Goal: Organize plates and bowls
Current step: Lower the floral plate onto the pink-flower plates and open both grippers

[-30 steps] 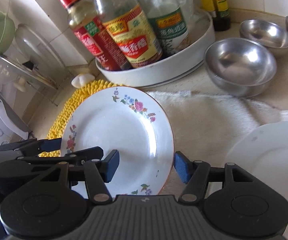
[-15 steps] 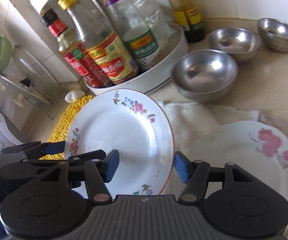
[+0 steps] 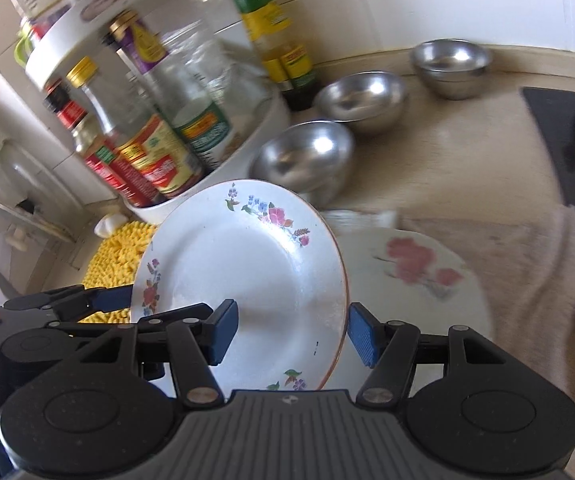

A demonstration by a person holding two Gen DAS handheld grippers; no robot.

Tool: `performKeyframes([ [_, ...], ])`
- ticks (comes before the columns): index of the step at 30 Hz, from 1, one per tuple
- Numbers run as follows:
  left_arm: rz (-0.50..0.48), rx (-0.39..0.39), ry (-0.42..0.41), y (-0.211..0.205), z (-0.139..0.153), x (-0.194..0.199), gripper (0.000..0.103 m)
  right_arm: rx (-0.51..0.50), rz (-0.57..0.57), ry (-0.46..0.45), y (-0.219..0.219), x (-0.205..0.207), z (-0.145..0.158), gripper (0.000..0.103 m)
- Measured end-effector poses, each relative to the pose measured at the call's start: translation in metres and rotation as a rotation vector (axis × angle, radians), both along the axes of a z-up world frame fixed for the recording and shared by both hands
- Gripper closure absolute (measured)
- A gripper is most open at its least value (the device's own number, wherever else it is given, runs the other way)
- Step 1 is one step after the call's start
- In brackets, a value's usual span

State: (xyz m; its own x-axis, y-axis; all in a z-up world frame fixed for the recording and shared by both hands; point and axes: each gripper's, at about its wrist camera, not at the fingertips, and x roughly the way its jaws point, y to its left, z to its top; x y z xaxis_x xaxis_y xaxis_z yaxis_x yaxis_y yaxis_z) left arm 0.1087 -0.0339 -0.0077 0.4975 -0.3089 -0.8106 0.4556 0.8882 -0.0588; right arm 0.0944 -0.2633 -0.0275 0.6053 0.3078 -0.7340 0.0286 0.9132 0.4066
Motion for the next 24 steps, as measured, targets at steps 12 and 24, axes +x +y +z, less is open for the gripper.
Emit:
performKeyframes([
  [12,-0.131,0.007,-0.014,-0.059,0.001,-0.019,0.024,0.004,-0.126,-0.001,-0.049,-0.036,0.001,0.03],
  [24,-0.183,0.023,-0.003,-0.093,-0.006,-0.033,0.024,-0.008,-0.171,0.025,-0.076,-0.053,-0.007,0.03],
])
